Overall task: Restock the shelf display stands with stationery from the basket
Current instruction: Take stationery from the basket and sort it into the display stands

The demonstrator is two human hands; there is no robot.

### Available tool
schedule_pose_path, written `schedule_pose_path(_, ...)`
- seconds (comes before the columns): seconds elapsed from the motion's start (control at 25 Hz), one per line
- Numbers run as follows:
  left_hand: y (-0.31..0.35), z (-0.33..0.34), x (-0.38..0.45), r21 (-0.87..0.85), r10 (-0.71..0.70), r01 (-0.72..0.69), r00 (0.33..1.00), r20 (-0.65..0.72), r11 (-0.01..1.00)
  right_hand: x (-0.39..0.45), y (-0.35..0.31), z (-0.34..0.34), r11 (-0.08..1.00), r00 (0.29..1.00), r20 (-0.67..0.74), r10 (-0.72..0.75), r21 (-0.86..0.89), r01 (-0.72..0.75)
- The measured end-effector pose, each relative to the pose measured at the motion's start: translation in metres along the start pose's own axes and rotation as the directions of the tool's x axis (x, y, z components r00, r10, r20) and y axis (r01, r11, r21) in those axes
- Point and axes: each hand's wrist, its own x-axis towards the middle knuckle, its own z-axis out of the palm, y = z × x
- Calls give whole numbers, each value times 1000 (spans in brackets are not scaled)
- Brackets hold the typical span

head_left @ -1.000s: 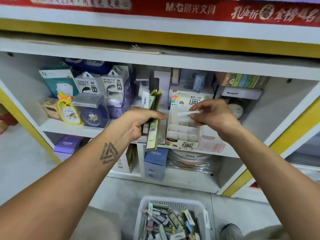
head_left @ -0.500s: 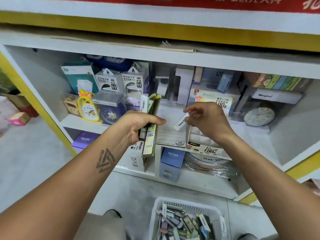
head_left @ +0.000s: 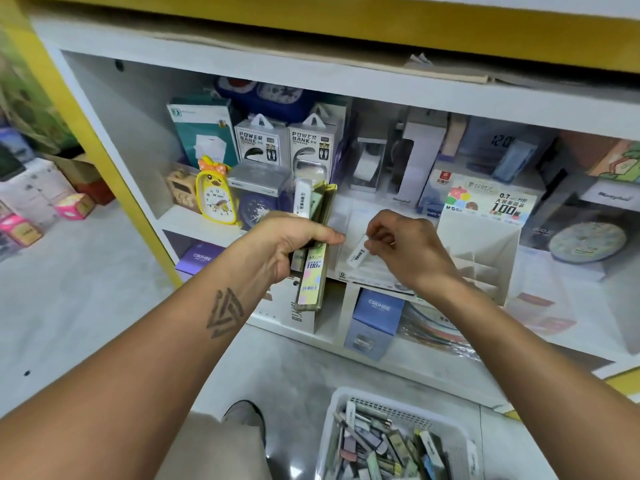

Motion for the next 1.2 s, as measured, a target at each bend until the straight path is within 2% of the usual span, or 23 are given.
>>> schedule_pose_path(0.12, 1, -1, -1, -8, 6, -6, 1000, 4, 1000, 2, -2, 2, 1000, 1000, 0, -23, 7, 23)
schedule_pose_path(0.32, 1, -1, -3, 0, 15, -15, 1000, -1, 1000, 0, -7, 9, 975, 987, 138, -83, -192, 109)
schedule_pose_path(0.44, -1, 1, -3, 3, 25, -25, 1000, -4, 1000, -5, -12, 15, 968, 976, 206, -77, -219, 123)
schedule_pose_path(0.52, -1, 7, -4, 13, 37, -37, 999, -1, 999, -6, -15, 10, 974, 983, 175, -59, -207, 95)
schedule_pose_path(0.56, -1, 11, -5, 18, 45, -46, 999, 9, 999, -6, -17, 4, 991, 993, 116, -18, -129, 33)
schedule_pose_path(0.6, -1, 17, -5, 18, 57, -57, 998, 21, 998, -6, -19, -5, 997, 996, 53, 69, 37, -71)
schedule_pose_path(0.64, -1, 24, -5, 14, 68, -69, 997, 34, 998, -5, -19, -15, 951, 985, 29, 170, 258, -172)
schedule_pose_path(0.68, -1, 32, -6, 10, 78, -78, 996, 48, 997, -6, -20, -26, 854, 967, 63, 247, 456, -248)
schedule_pose_path(0.76, -1, 49, -9, 3, 96, -97, 992, 87, 995, -11, -19, -43, 665, 937, 209, 280, 662, -346)
schedule_pose_path(0.84, 1, 66, -11, -40, 110, -106, 985, 132, 994, -18, -15, -55, 529, 910, 334, 244, 741, -414)
schedule_pose_path(0.92, 3, 81, -11, -89, 120, -107, 980, 158, 990, -24, -8, -66, 468, 898, 395, 195, 767, -440)
schedule_pose_path(0.96, 5, 88, -11, -104, 119, -102, 978, 174, 989, -27, -4, -72, 490, 900, 400, 173, 758, -431)
schedule_pose_path(1.08, 8, 108, -9, -145, 103, -69, 963, 248, 987, -33, 5, -83, 675, 934, 320, 160, 655, -340)
schedule_pose_path(1.12, 9, 114, -8, -153, 100, -61, 960, 263, 986, -34, 6, -86, 700, 943, 283, 178, 637, -323)
schedule_pose_path(1.2, 11, 122, -5, -179, 104, -55, 954, 281, 982, -36, 8, -94, 684, 936, 248, 251, 638, -353)
